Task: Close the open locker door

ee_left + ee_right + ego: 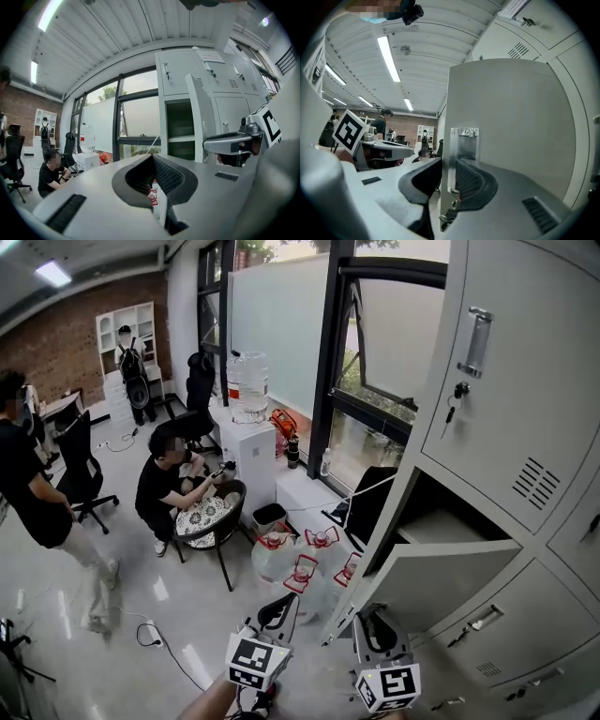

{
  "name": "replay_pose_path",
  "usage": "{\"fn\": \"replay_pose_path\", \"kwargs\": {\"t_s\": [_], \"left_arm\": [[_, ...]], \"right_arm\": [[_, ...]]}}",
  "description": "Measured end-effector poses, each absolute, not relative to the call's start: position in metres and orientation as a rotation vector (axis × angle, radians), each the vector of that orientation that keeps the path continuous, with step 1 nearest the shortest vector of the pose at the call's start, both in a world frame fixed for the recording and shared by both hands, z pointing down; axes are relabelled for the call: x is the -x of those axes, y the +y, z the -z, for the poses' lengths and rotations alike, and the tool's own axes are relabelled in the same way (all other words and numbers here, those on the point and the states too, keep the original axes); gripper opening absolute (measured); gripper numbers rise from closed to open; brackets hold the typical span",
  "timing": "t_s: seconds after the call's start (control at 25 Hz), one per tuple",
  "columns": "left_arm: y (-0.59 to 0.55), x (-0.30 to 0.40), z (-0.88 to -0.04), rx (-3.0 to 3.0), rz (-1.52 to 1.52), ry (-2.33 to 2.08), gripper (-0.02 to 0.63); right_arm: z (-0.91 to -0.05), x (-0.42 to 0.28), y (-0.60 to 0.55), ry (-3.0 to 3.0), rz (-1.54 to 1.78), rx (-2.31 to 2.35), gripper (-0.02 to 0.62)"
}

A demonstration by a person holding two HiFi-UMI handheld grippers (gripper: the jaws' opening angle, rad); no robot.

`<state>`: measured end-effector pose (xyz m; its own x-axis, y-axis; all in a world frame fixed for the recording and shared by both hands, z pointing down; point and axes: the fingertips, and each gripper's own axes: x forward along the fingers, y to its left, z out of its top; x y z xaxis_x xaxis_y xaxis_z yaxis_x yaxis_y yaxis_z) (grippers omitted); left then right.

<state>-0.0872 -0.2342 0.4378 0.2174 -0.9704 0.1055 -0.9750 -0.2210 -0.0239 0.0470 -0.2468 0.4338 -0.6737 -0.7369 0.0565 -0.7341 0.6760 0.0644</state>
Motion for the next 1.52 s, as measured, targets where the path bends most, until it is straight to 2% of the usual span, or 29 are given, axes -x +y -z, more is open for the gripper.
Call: {"fn": "replay_pose_path", "kwargs": {"t_s": [0.68,1.52], "left_arm": [[-0.34,0.086,-0.442,-2.627,-0.154,-1.593,0.021],[-0.429,0.074,-0.447,-2.747,-0.167,-1.372,0.021]], "right_arm": [[-0.429,-0.031,-0.324,-2.62,0.037,-1.557,0.084],[-0.429,-0.049,-0.41,-2.44,-0.023,-1.845,0.075]]}}
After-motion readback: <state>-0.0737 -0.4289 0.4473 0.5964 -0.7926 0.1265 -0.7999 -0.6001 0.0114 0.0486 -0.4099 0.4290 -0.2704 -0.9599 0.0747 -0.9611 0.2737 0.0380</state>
